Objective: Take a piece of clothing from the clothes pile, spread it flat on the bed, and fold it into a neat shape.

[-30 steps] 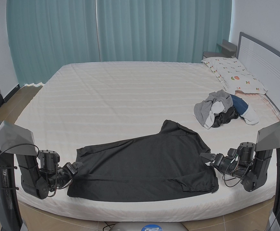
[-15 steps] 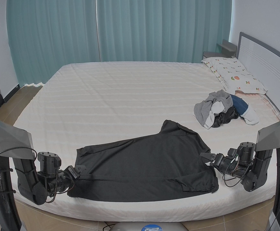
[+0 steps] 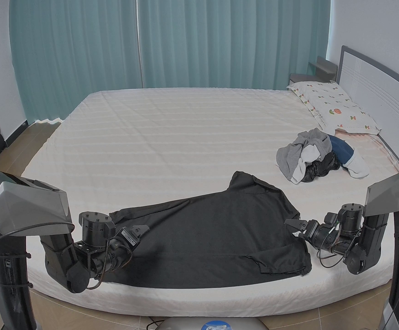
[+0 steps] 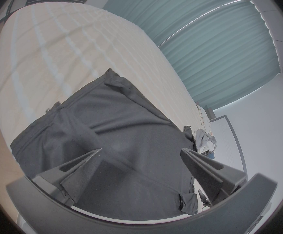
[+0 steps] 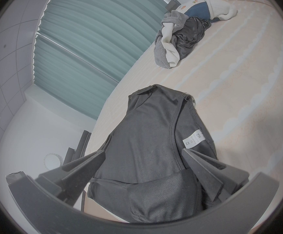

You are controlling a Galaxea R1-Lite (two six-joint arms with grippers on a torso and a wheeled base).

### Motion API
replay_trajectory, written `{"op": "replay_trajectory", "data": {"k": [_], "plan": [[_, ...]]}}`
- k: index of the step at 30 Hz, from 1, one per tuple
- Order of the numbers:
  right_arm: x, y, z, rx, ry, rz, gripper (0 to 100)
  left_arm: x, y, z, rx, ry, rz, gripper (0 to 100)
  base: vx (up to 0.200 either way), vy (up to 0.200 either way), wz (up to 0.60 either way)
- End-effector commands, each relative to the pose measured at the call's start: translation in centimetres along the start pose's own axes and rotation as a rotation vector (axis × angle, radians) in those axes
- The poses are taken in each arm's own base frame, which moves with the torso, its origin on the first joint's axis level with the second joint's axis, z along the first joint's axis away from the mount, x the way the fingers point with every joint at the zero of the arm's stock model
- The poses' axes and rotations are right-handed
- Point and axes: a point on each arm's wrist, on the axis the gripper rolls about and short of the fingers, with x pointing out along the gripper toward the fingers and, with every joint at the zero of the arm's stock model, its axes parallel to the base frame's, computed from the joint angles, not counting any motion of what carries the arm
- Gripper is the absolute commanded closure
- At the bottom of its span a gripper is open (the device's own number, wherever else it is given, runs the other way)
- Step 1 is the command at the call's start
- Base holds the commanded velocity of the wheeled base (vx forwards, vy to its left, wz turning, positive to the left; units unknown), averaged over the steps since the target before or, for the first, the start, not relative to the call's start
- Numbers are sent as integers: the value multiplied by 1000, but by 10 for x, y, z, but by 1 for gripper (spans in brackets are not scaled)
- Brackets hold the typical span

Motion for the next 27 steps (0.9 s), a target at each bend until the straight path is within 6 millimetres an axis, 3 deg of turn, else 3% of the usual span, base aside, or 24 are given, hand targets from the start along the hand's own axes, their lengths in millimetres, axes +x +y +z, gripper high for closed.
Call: {"op": "replay_trajectory", "data": {"k": [1, 5, 9, 21, 27], "plan": [[-1, 0, -1, 2, 3, -1, 0, 10, -5, -6, 23, 6, -11, 0, 0, 0, 0], [0, 0, -2, 3, 8, -3, 0, 11, -18, -27, 125, 47, -52, 0, 0, 0, 0], [-1, 2, -3, 0, 11, 1, 0, 15, -13, -38, 155, 71, -32, 0, 0, 0, 0], [-1, 2, -3, -2, 12, 2, 0, 15, -3, -44, 183, 101, 13, 0, 0, 0, 0], [-1, 3, -2, -4, 9, 5, 0, 23, 8, -33, 219, 75, 54, 0, 0, 0, 0]]}}
